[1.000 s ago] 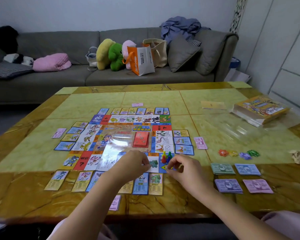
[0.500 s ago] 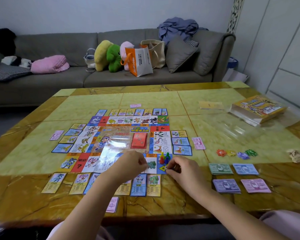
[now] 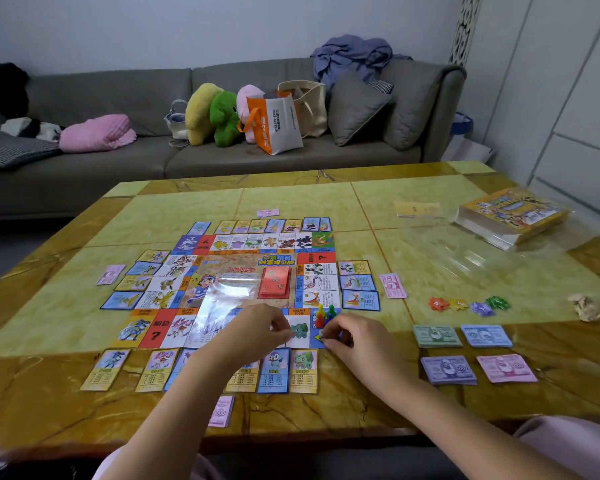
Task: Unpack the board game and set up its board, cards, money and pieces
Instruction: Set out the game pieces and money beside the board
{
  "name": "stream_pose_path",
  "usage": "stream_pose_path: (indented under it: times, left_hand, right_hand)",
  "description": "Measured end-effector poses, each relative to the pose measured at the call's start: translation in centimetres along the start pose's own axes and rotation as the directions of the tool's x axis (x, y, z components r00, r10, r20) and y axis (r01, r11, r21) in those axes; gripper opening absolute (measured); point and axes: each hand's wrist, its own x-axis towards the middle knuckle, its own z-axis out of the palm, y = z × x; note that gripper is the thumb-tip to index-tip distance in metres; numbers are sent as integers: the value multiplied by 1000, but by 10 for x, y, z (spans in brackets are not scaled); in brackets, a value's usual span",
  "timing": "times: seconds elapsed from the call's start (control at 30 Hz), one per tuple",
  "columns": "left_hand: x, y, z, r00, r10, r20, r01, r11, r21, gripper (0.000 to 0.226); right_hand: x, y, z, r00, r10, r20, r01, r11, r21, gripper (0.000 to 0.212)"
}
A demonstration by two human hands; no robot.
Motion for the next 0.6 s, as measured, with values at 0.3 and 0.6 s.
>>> stream_pose_path:
  times: [0.3,0.6]
  left_hand:
    - [1,3,-2,1000,-9,21,9,1000,2,13]
    - [10,58,-13,985,77,-153,-58,991,124,26]
  right_hand:
    - [-1,4,-18,999,-32,-19,33,997,73,5]
    - [-2,64,-105,967,153,-206,-145,988,52,9]
